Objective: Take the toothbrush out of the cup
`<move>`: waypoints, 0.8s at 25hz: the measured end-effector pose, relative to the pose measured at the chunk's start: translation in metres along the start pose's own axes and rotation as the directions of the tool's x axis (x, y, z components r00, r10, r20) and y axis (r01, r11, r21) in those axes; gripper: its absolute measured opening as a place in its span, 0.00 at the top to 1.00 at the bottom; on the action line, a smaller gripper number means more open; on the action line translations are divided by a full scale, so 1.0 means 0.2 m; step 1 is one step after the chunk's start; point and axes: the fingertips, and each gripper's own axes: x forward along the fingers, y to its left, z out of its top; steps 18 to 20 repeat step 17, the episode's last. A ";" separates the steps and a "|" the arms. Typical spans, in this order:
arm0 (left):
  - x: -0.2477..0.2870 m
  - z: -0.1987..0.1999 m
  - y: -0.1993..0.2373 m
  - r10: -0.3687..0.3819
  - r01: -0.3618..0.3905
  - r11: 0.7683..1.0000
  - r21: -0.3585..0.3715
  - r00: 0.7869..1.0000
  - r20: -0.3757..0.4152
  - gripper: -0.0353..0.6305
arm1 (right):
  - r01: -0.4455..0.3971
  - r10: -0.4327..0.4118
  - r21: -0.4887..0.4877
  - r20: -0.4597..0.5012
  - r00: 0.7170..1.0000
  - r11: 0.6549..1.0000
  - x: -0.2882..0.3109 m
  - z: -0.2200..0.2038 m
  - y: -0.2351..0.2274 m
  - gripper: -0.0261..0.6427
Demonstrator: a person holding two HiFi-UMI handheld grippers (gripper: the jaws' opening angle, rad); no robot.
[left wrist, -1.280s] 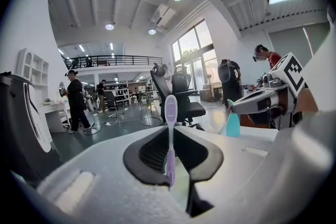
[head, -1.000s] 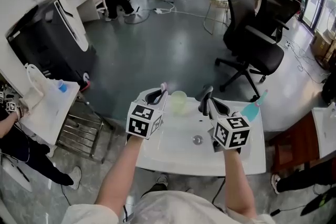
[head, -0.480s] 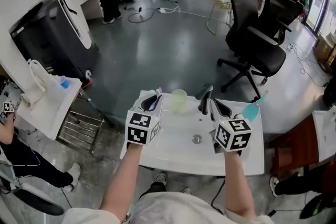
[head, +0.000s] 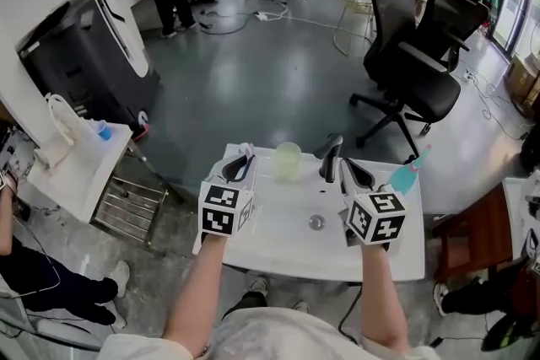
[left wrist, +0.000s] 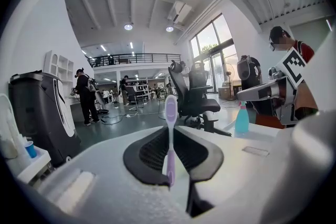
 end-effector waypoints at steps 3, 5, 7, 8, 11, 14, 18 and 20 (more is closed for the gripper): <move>0.01 0.00 0.00 -0.002 0.002 1.000 -0.002 1.000 0.001 0.90 | 0.003 -0.003 -0.001 0.002 1.000 1.000 0.00 0.00 0.00 0.96; 0.02 0.00 0.00 -0.004 0.004 1.000 -0.003 1.000 0.001 0.90 | 0.004 -0.004 0.000 -0.002 1.000 1.000 0.00 -0.01 -0.01 0.96; 0.02 0.00 0.00 -0.004 0.004 1.000 -0.003 1.000 0.000 0.90 | 0.006 -0.006 0.002 -0.006 1.000 1.000 0.00 -0.01 -0.01 0.96; 0.02 0.00 0.00 -0.005 0.005 1.000 -0.002 1.000 0.000 0.90 | 0.007 -0.007 0.003 -0.006 1.000 1.000 0.00 -0.01 -0.02 0.96; 0.03 -0.01 -0.01 -0.007 0.007 1.000 0.000 1.000 -0.001 0.90 | 0.011 -0.011 0.003 -0.005 1.000 1.000 0.00 -0.01 -0.03 0.96; 0.05 -0.02 -0.01 -0.010 0.010 1.000 -0.001 1.000 -0.004 0.90 | 0.012 -0.012 0.005 -0.002 1.000 1.000 0.00 -0.01 -0.04 0.96; 0.06 -0.03 -0.02 -0.012 0.012 1.000 0.000 1.000 -0.008 0.90 | 0.011 -0.011 0.004 -0.001 1.000 1.000 0.01 -0.01 -0.04 0.96; 0.06 -0.03 -0.02 -0.012 0.012 1.000 0.000 1.000 -0.008 0.90 | 0.011 -0.011 0.004 -0.001 1.000 1.000 0.01 -0.01 -0.04 0.96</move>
